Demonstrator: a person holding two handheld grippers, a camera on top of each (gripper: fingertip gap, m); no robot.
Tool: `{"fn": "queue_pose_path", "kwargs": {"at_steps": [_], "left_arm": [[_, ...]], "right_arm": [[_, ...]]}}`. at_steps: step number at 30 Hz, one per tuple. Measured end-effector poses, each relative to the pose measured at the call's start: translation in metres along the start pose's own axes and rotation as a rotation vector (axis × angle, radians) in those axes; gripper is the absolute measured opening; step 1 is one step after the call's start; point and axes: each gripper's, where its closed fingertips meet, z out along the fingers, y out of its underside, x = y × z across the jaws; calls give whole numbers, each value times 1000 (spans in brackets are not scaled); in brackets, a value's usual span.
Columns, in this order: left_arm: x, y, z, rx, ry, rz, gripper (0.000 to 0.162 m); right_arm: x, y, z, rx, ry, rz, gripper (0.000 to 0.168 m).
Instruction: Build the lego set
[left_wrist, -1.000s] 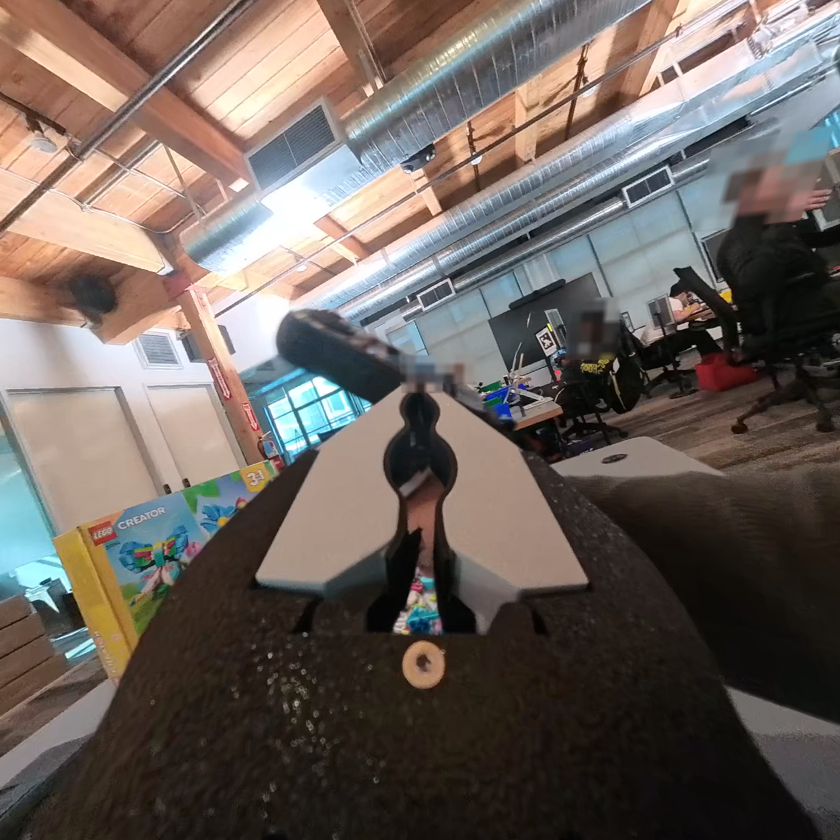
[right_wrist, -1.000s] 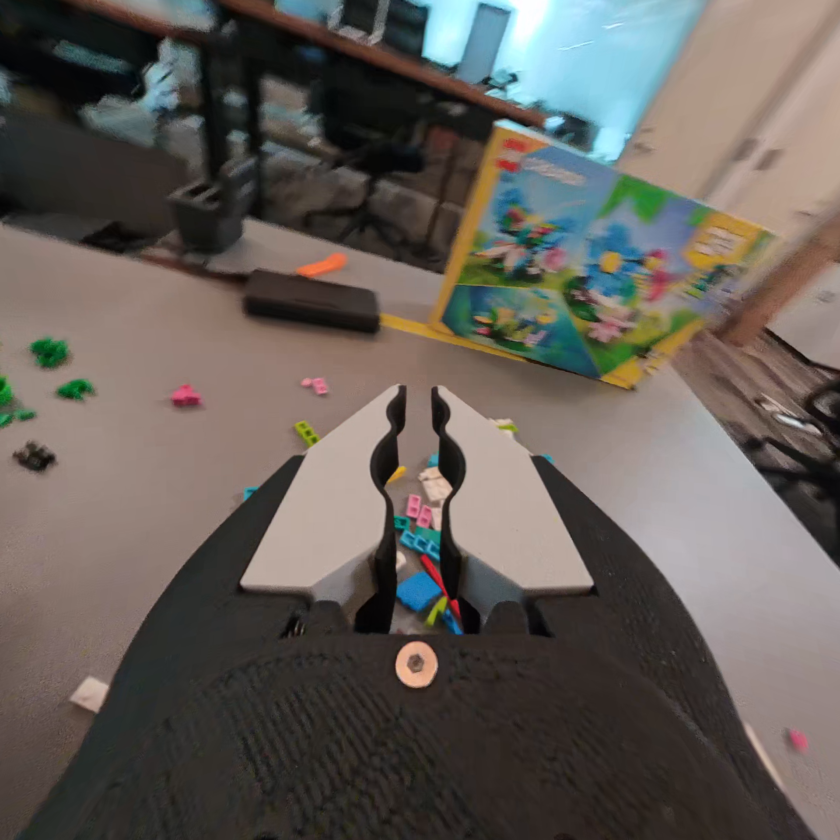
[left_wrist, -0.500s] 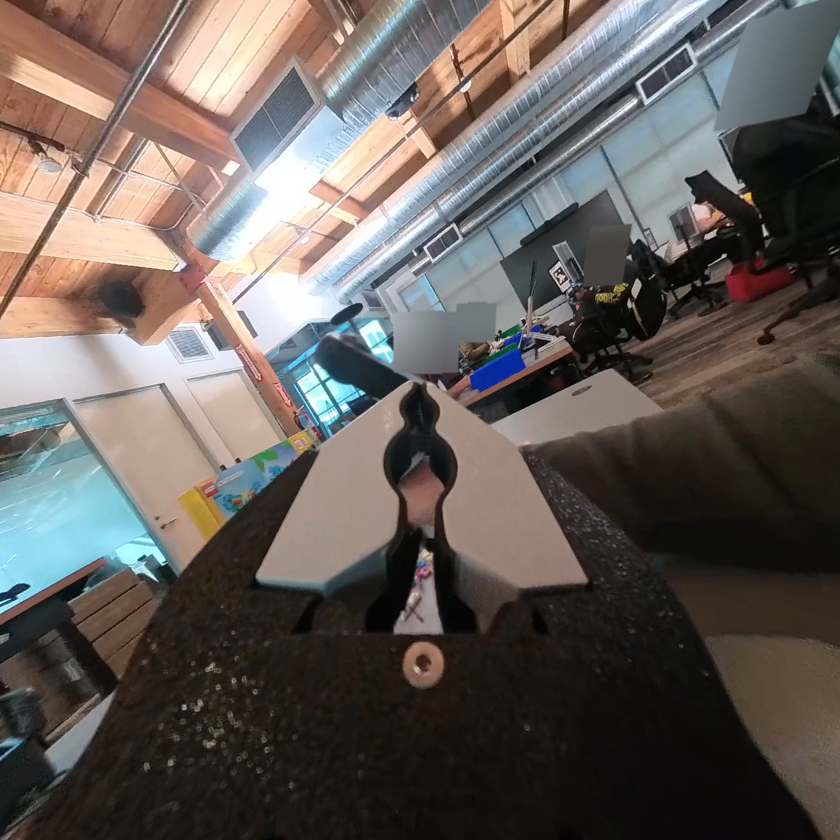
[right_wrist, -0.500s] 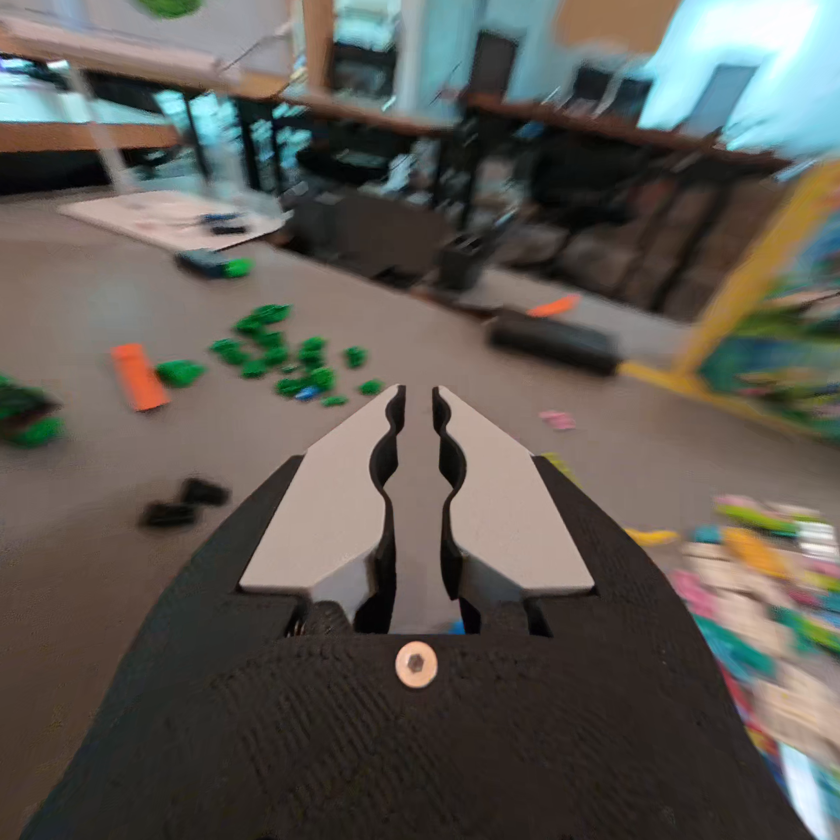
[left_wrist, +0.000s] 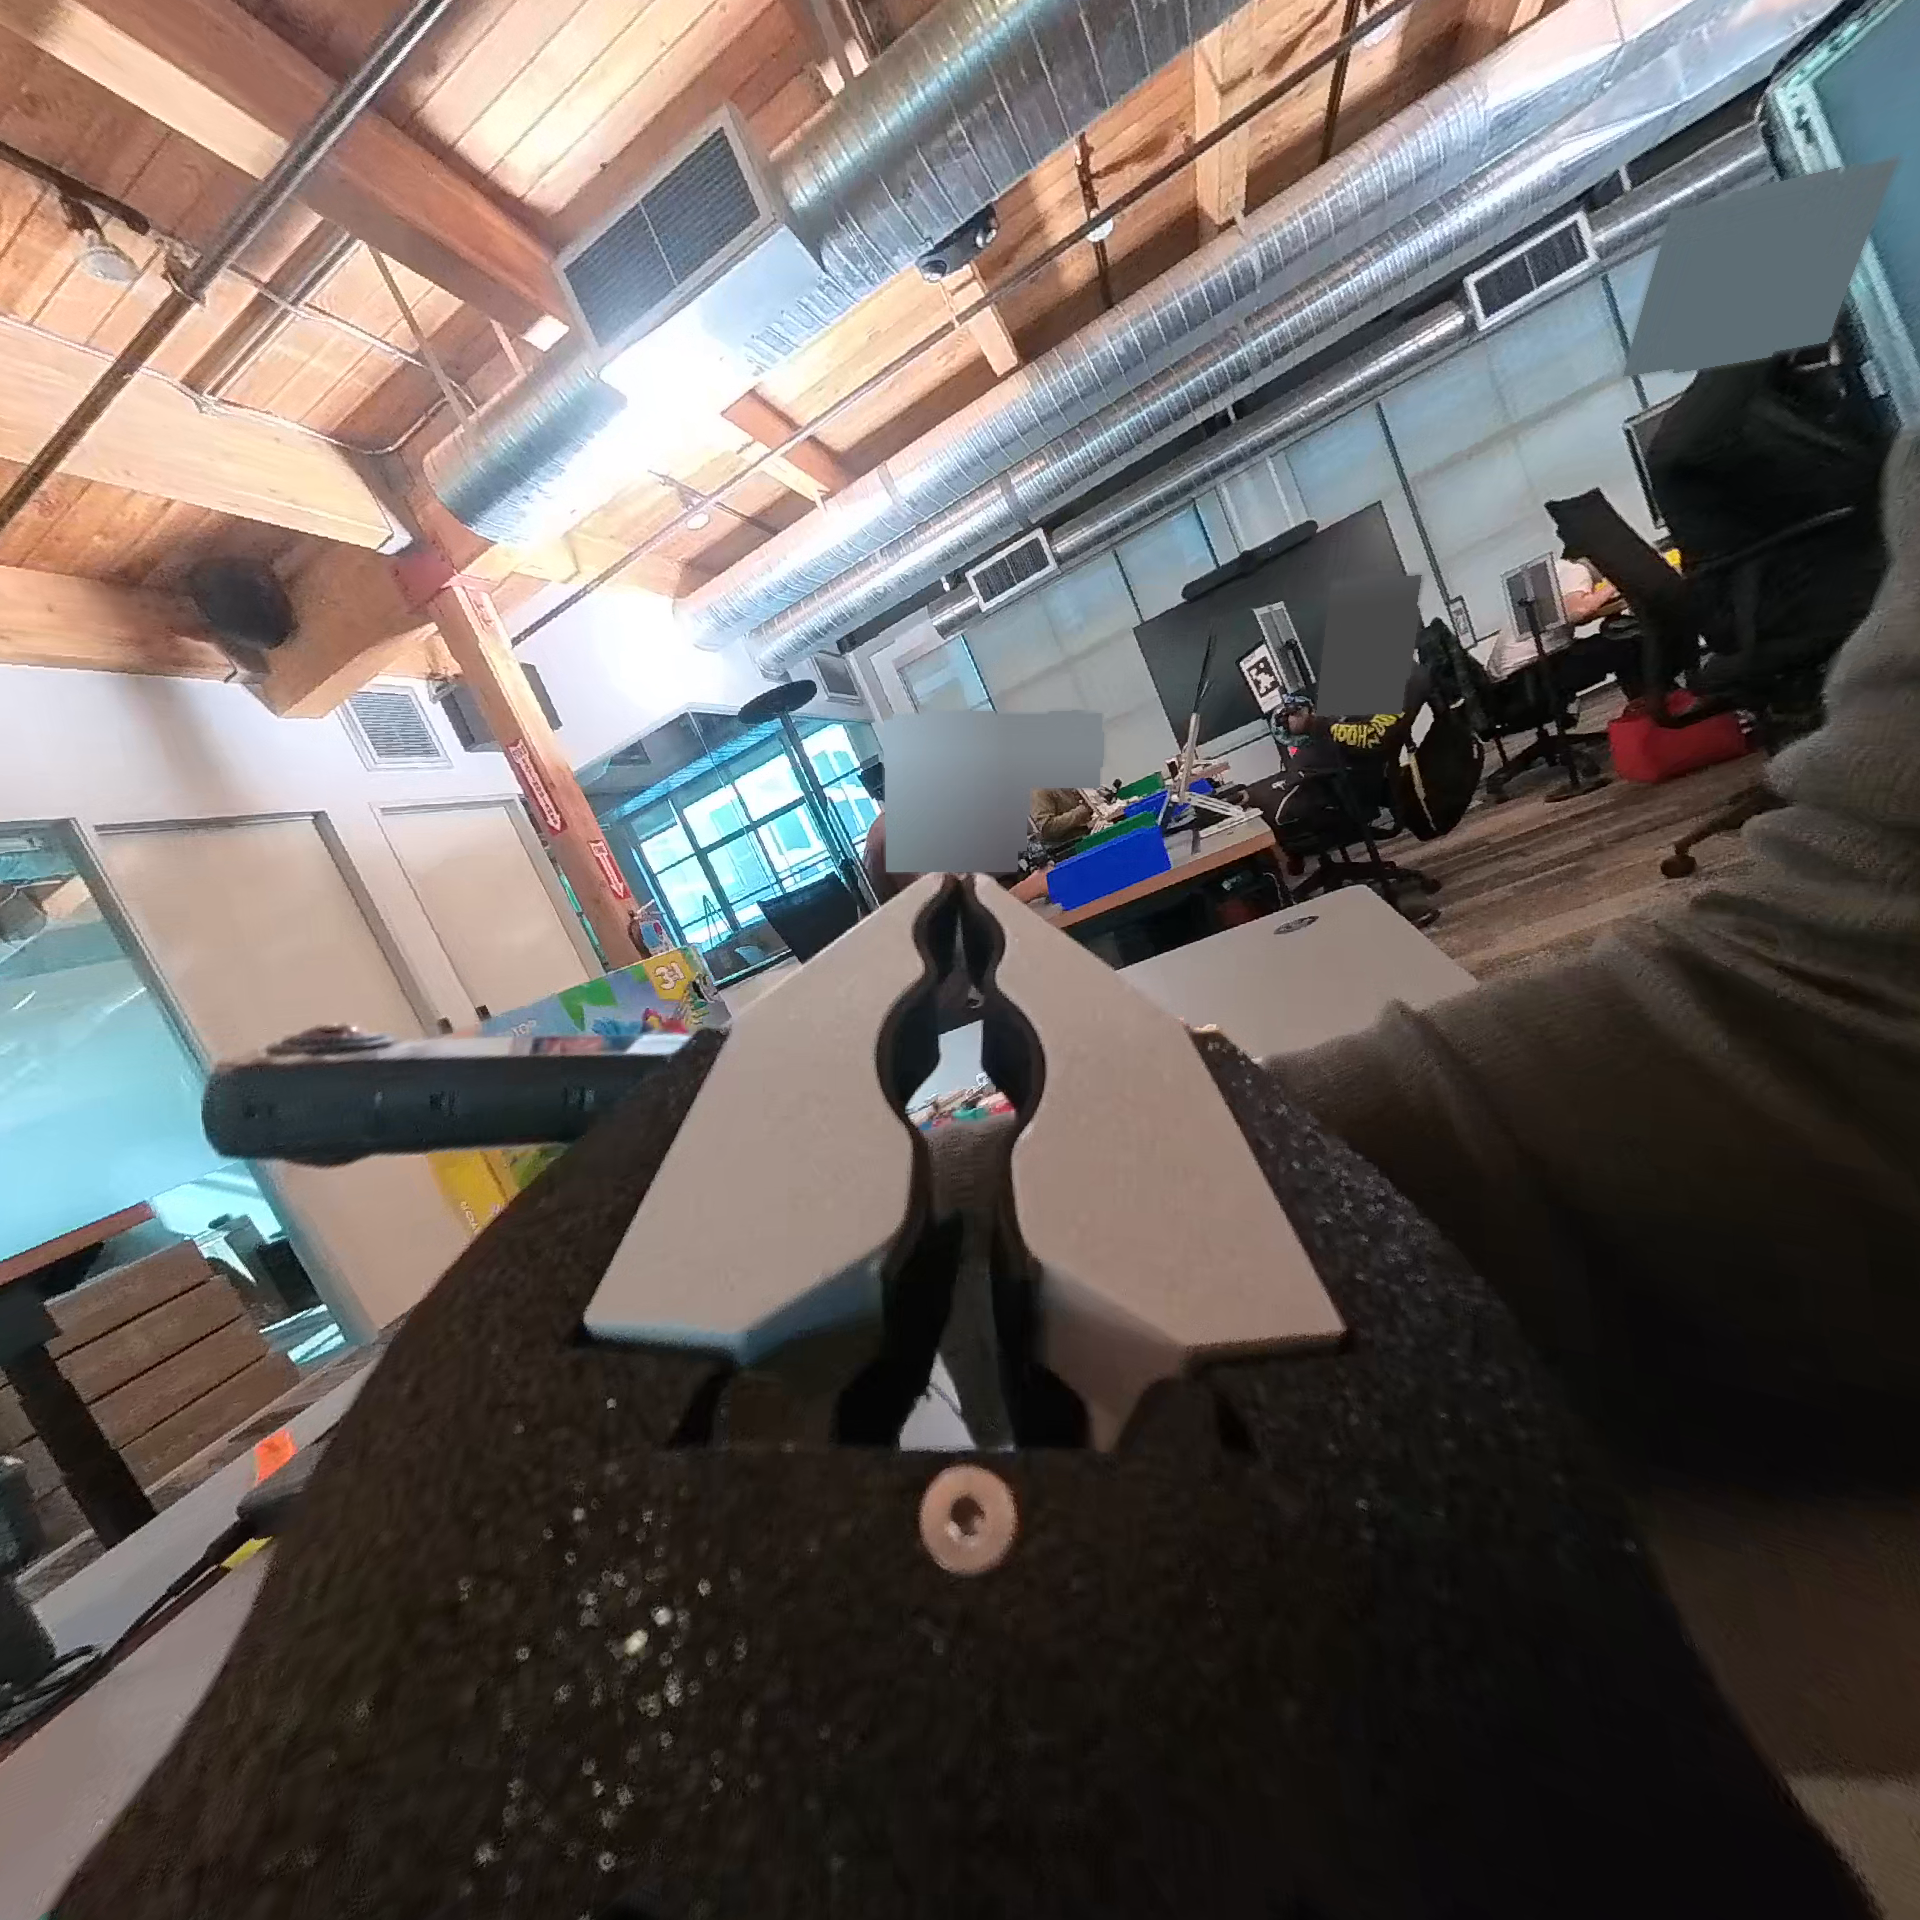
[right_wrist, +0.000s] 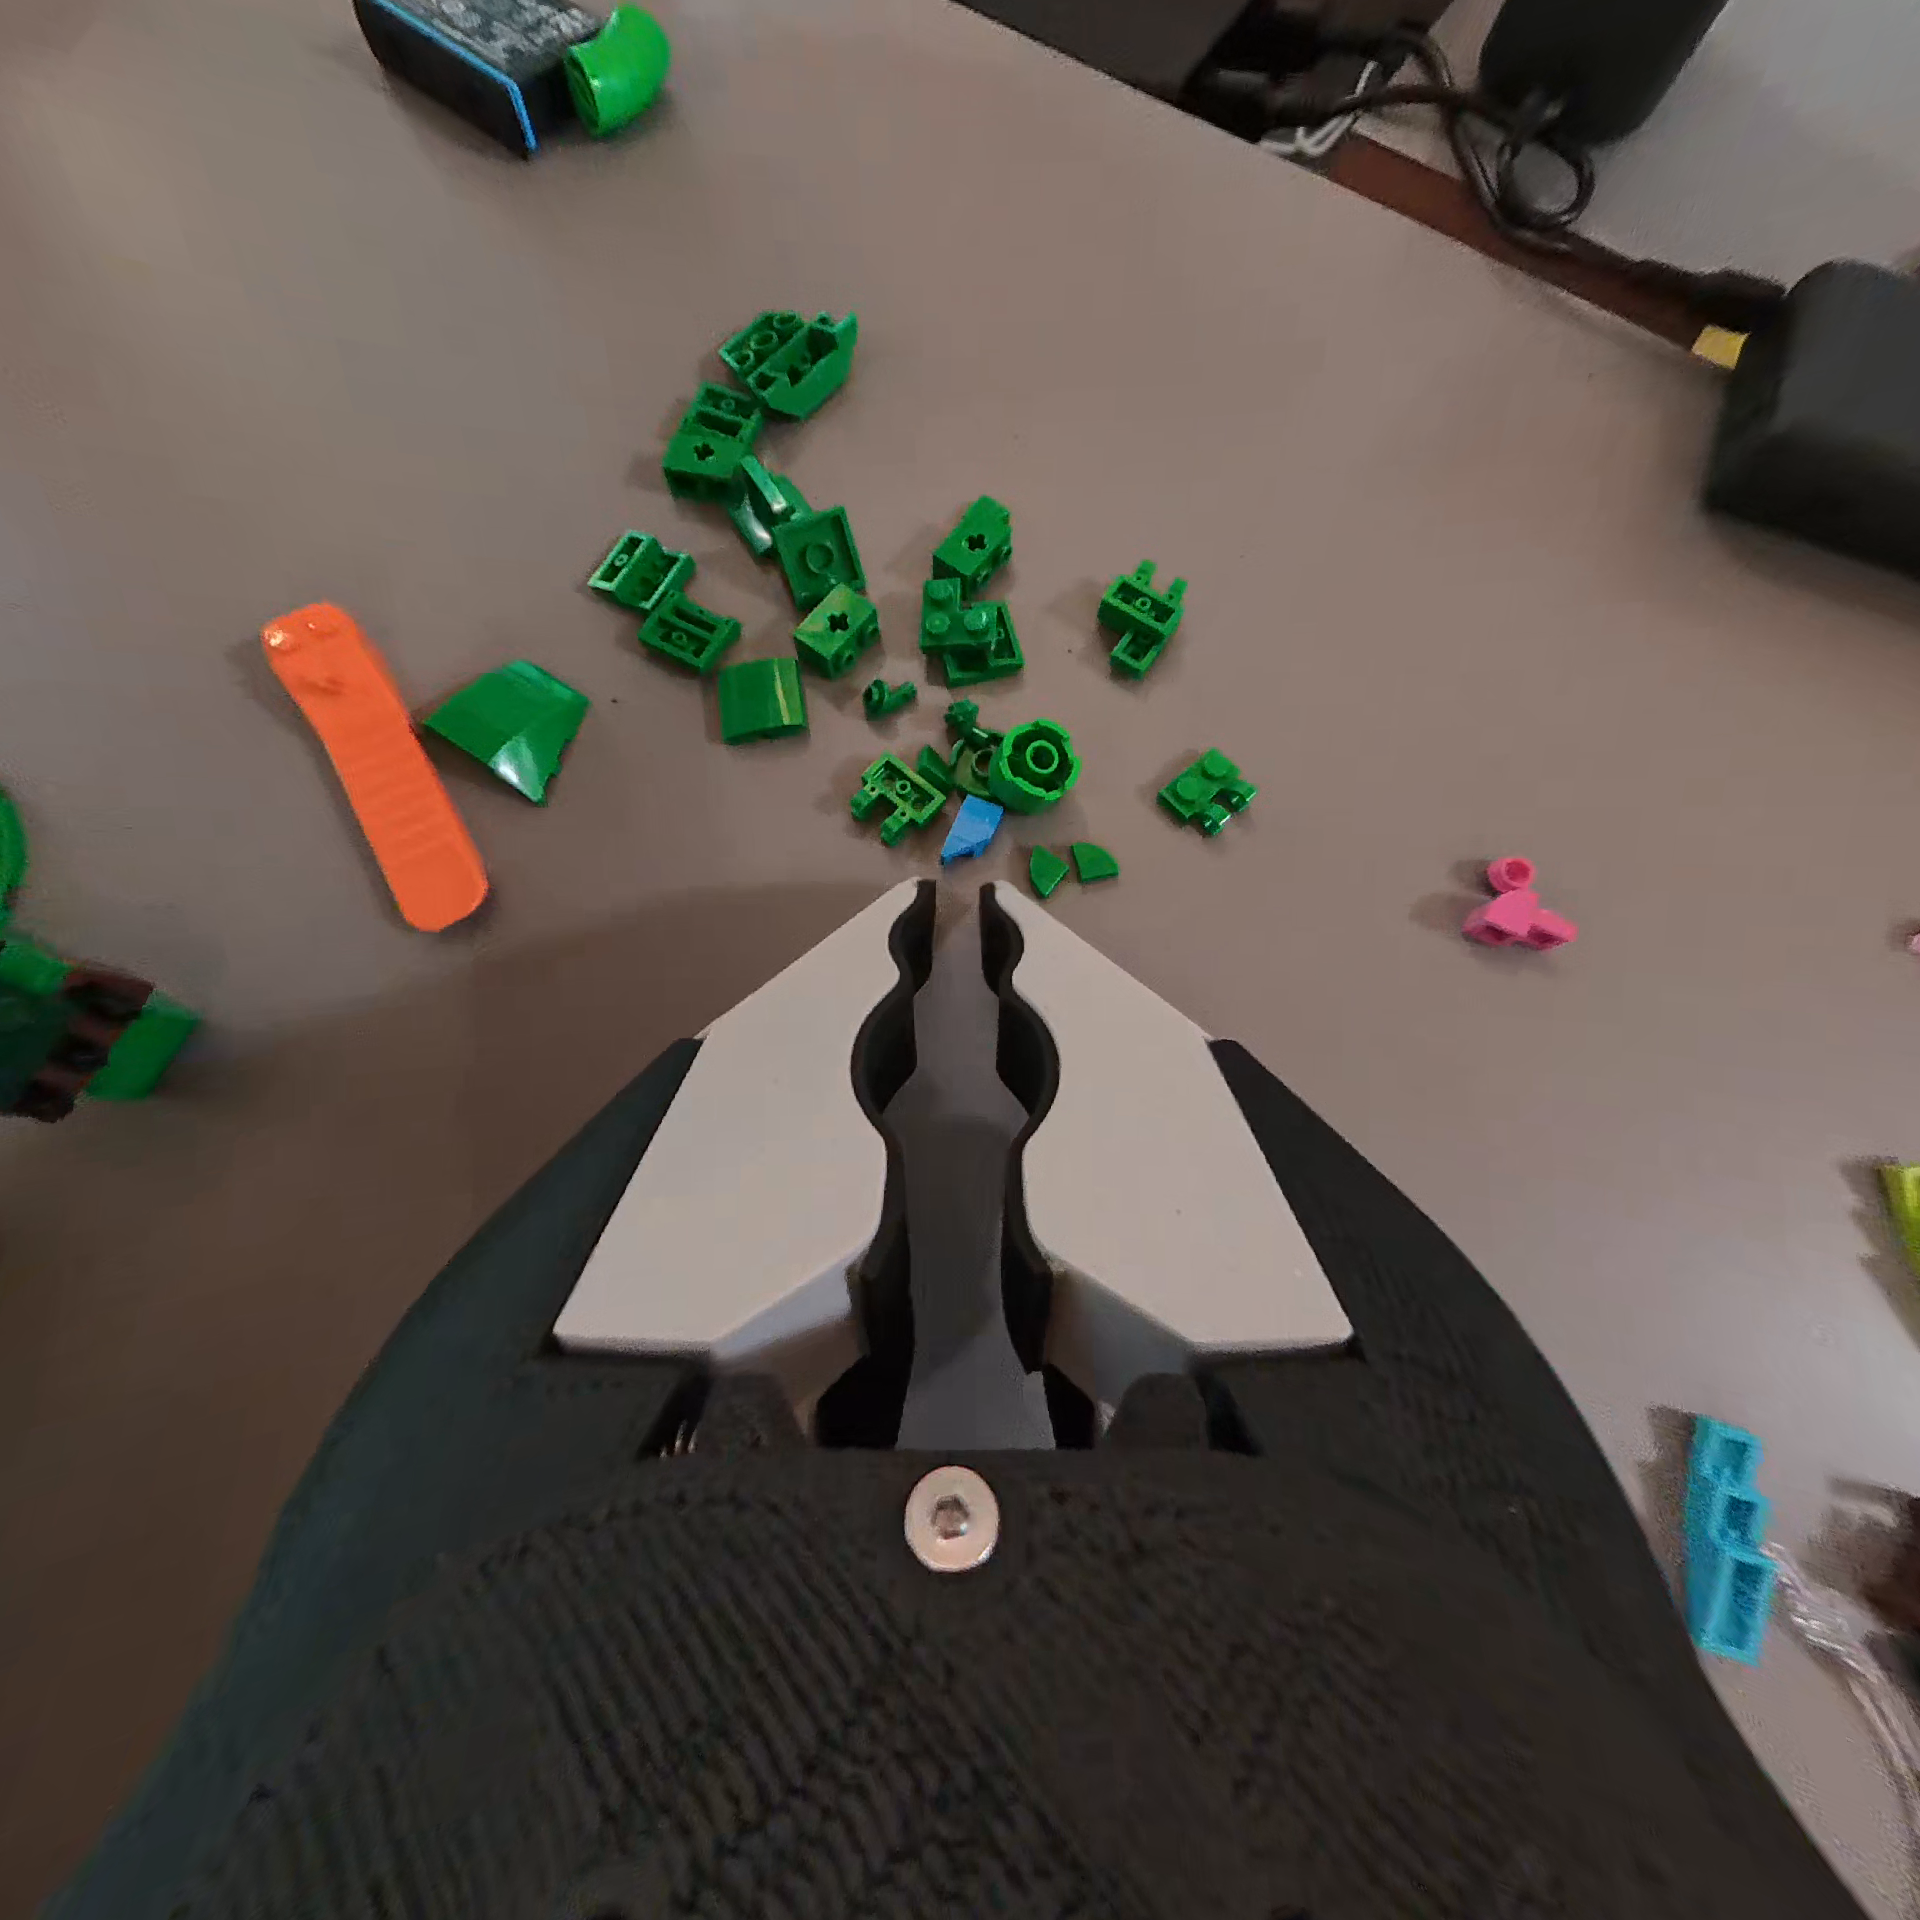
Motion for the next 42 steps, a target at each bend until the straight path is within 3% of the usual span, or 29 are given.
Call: {"fn": "queue_pose_path", "kwargs": {"at_steps": [13, 17, 22, 26, 32, 36, 42], "left_arm": [[-1, 1, 2, -5, 5, 11, 0], [10, -2, 4, 3, 48, 38, 0], [14, -4, 3, 10, 67, 59, 0], [14, -2, 4, 4, 68, 69, 0], [20, -3, 4, 5, 89, 96, 0], [24, -4, 4, 9, 106, 93, 0], [11, -3, 3, 9, 66, 22, 0]], "right_arm": [[0, -5, 11, 0, 34, 15, 16], [0, -5, 12, 17, 27, 11, 5], [5, -3, 7, 1, 69, -45, 3], [30, 3, -24, 34, 180, -23, 3], [108, 36, -75, 40, 431, 127, 3], [129, 60, -84, -52, 514, 130, 3], [129, 64, -77, -78, 511, 114, 4]]}}
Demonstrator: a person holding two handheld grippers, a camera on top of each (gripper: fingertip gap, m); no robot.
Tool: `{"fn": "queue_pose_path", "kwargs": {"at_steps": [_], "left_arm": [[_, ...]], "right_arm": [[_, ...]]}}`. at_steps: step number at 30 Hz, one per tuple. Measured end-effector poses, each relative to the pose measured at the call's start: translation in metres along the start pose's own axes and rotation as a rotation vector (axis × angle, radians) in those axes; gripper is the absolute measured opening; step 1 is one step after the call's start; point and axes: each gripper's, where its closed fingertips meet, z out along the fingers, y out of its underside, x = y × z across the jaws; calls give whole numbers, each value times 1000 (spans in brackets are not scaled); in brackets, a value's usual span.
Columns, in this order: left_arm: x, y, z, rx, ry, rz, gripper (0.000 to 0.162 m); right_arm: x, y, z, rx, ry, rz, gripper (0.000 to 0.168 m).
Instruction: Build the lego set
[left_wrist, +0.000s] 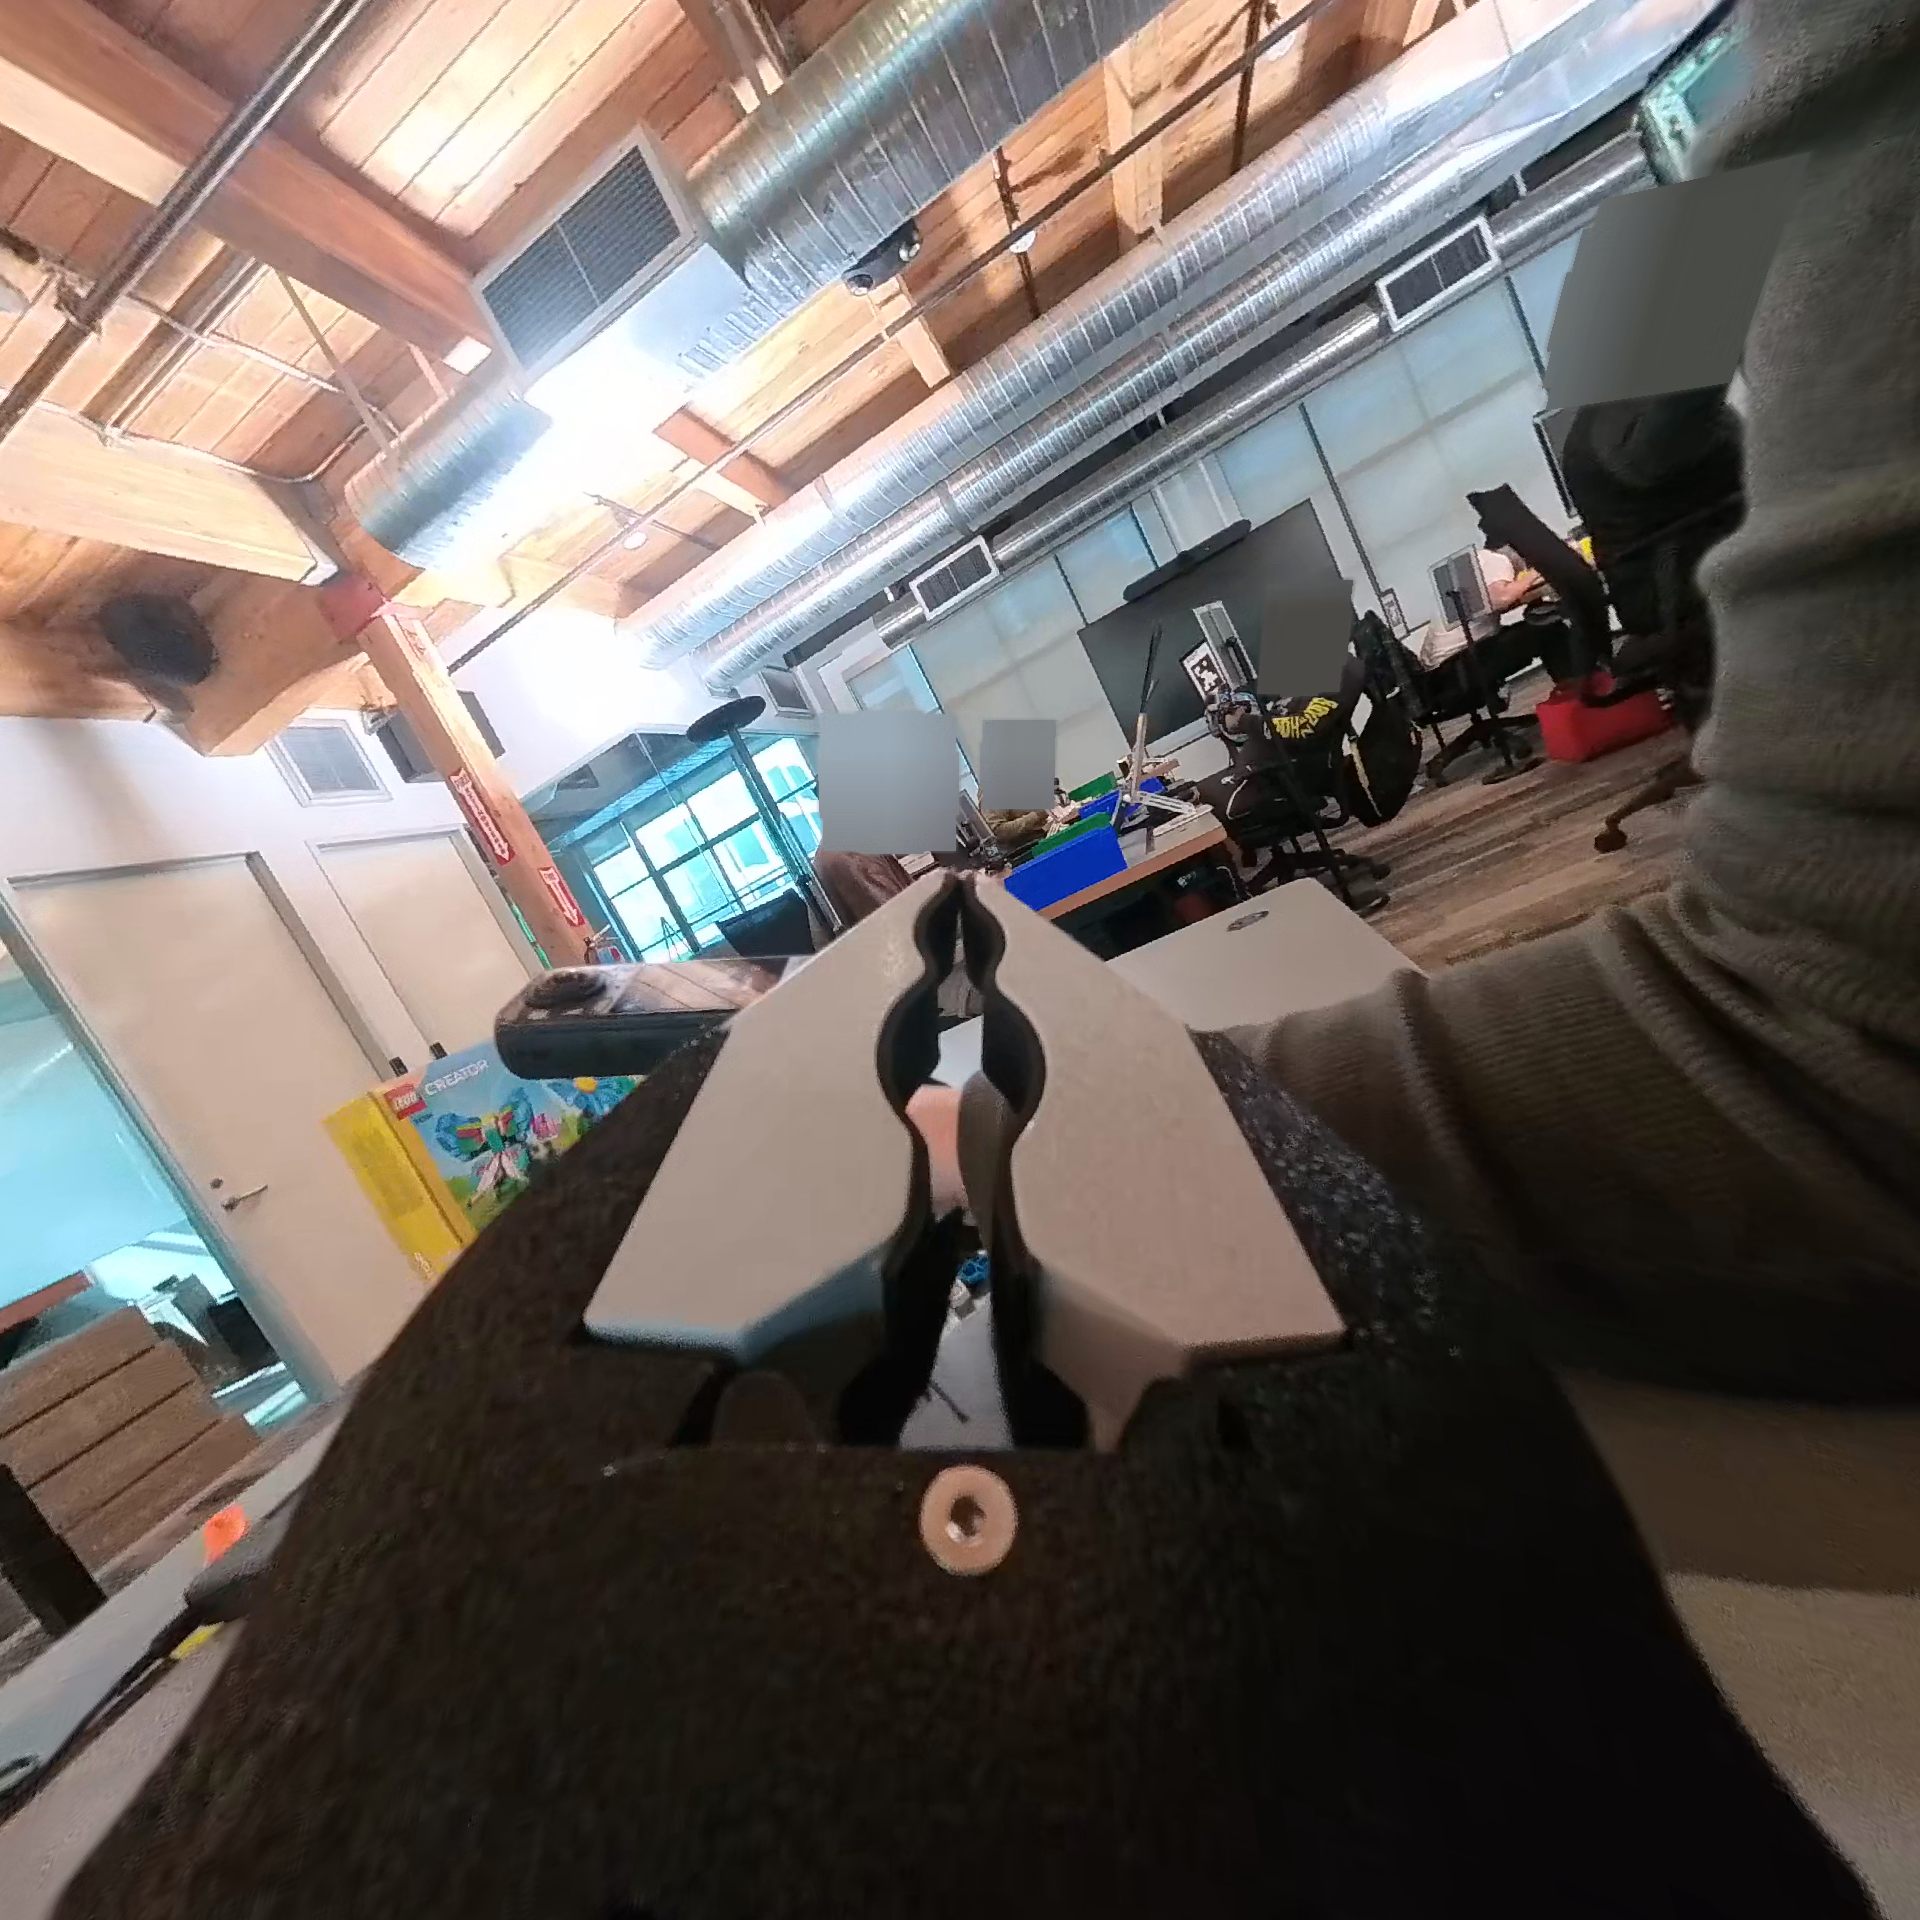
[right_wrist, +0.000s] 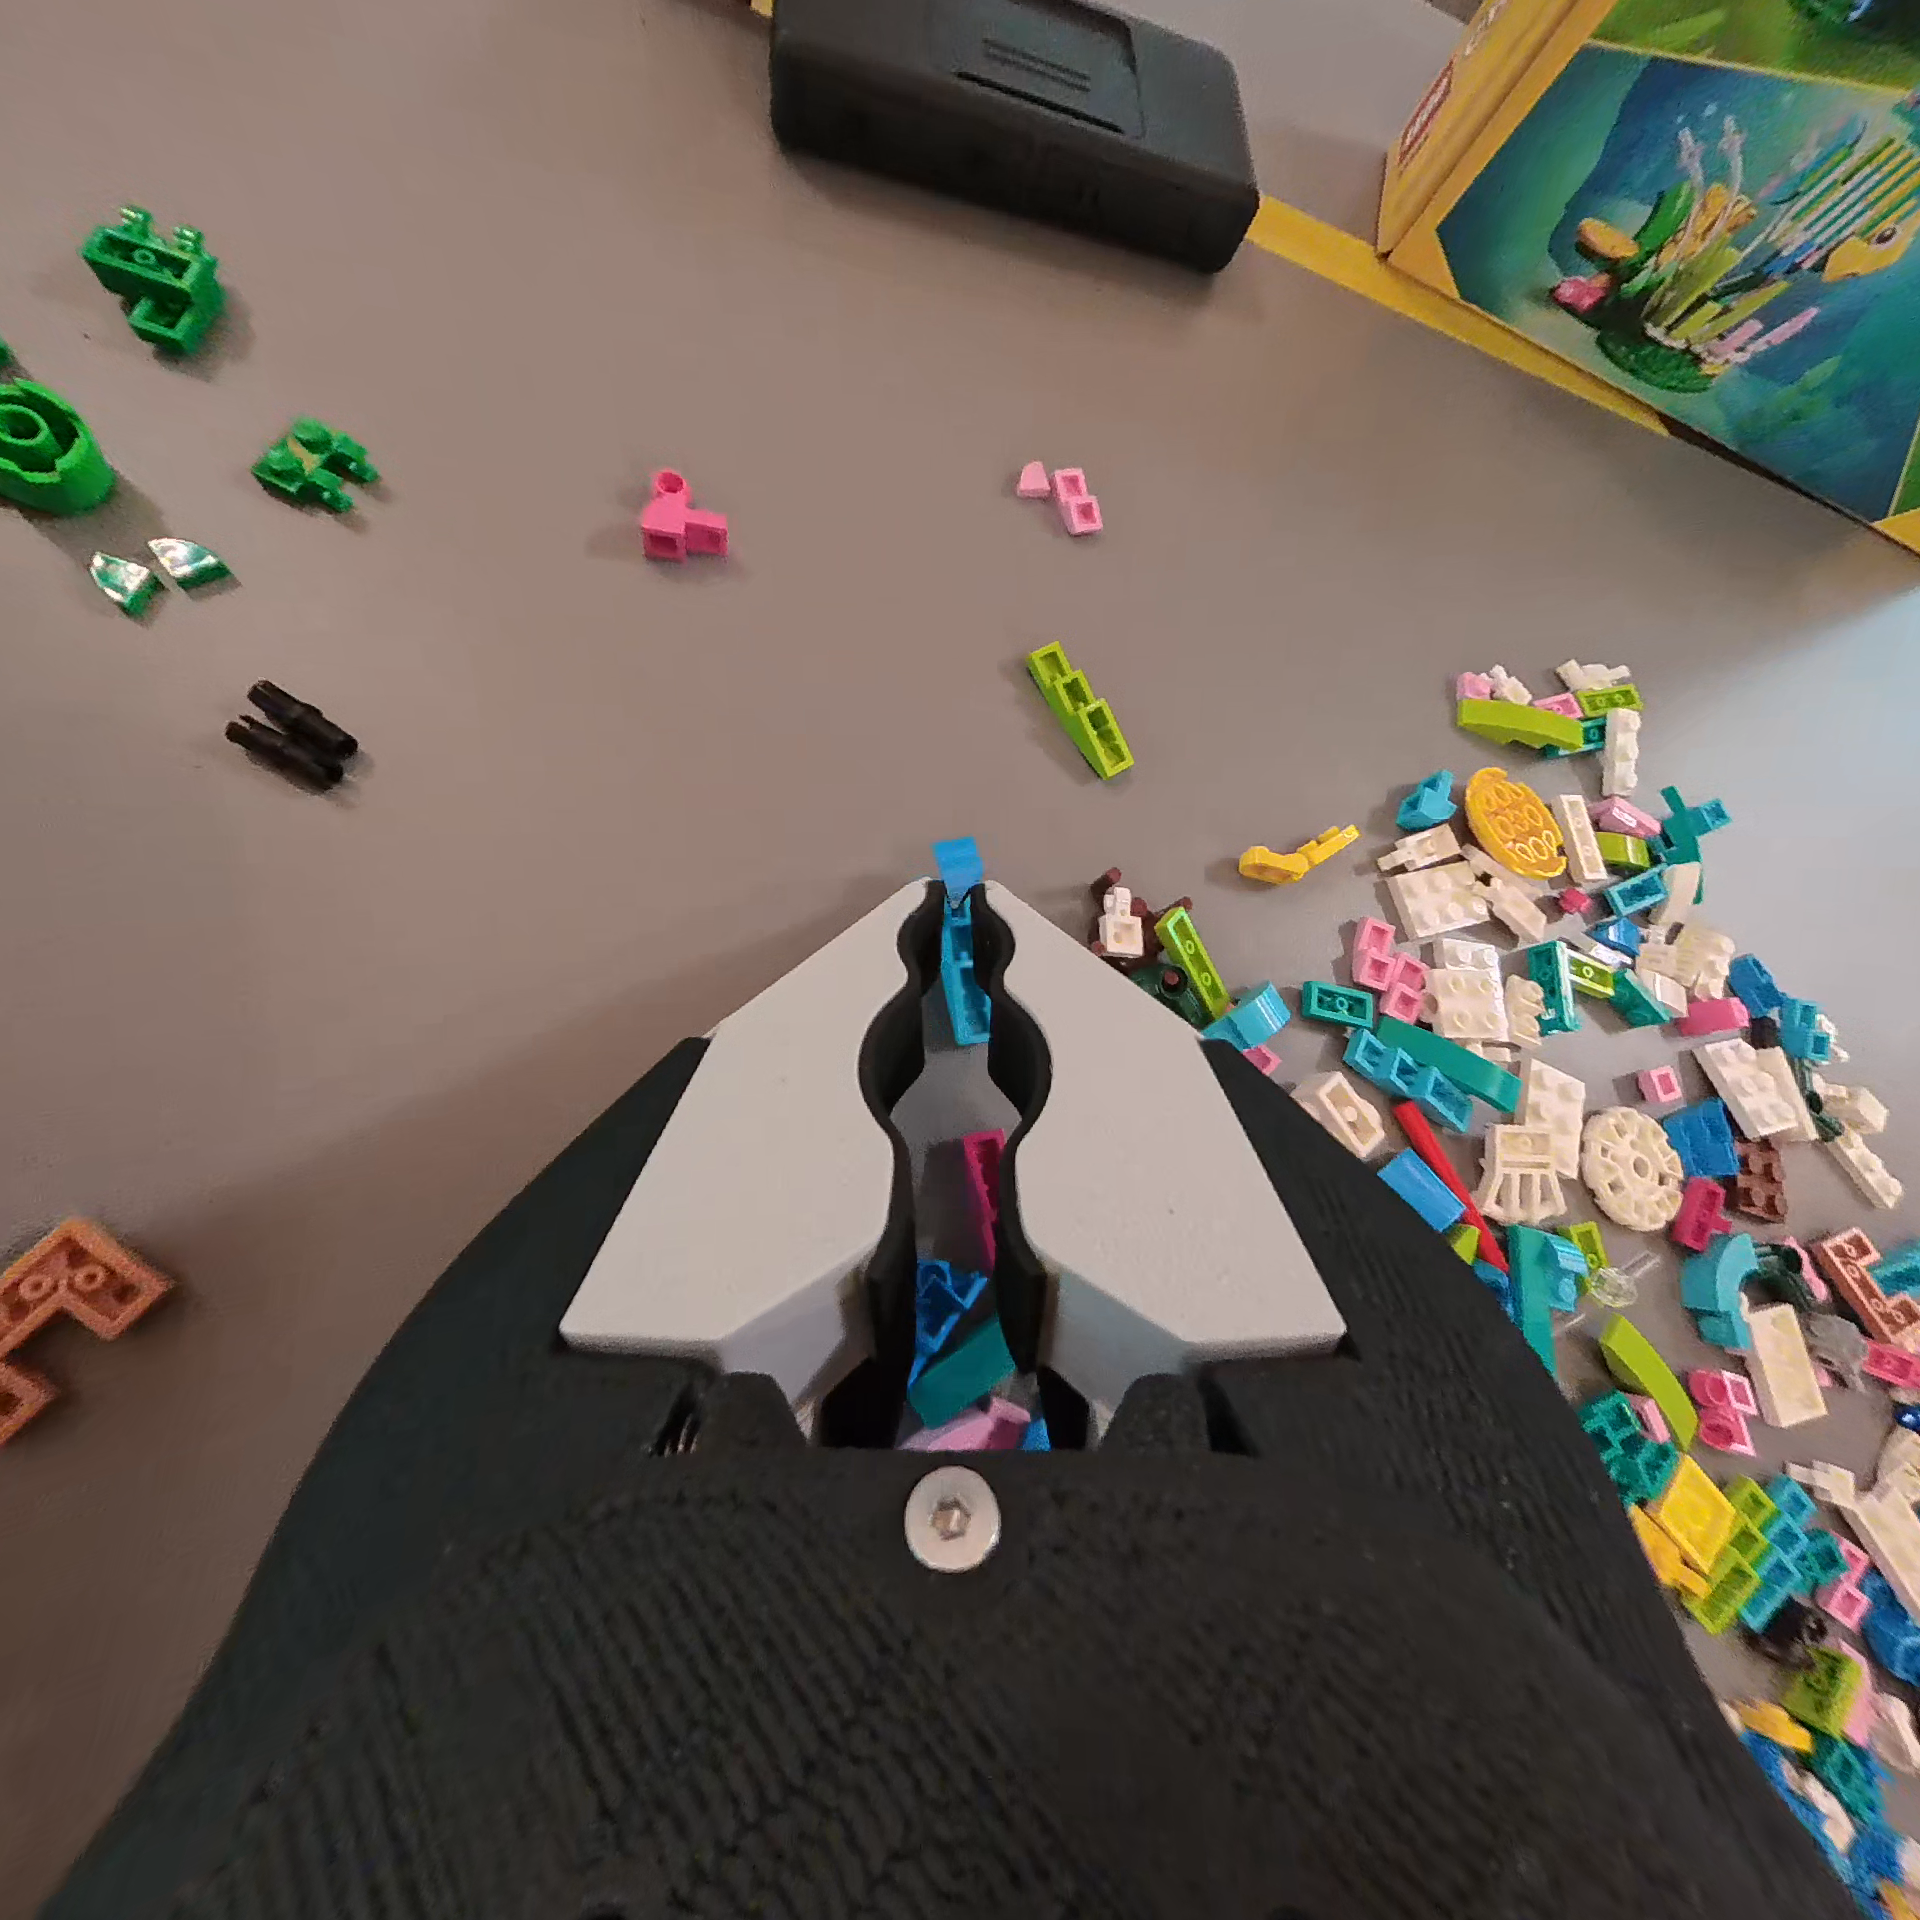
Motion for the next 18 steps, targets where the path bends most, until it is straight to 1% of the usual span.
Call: {"fn": "queue_pose_path", "kwargs": {"at_steps": [3, 4, 5, 7, 9, 12, 14, 16, 18], "left_arm": [[-3, 1, -1, -5, -9, -20, 0], [-3, 1, -1, -4, -10, -24, 0], [-3, 1, -1, -4, -8, -26, 0], [-3, 2, 0, -5, -8, -30, 0], [-4, 1, -1, -1, -12, -40, 0], [-4, 1, -1, -2, -15, -53, 0], [-4, 1, -1, -2, -15, -53, 0], [-4, 1, -2, -4, -13, -53, 0], [-4, 1, -2, -5, -12, -52, 0]], "right_arm": [[-1, 1, 2, -8, 11, -5, 11], [-1, 0, 2, -6, 17, -8, 17], [-1, -3, 1, 5, 24, -14, 20], [-2, -14, -4, 63, 39, -25, 22], [-9, -37, -11, 195, 35, -32, 21], [-41, -75, -29, 455, -47, 11, 13], [-56, -86, -36, 550, -70, 52, 9], [-61, -93, -42, 629, -17, -8, 7], [-58, -99, -52, 723, 96, -108, 3]]}}
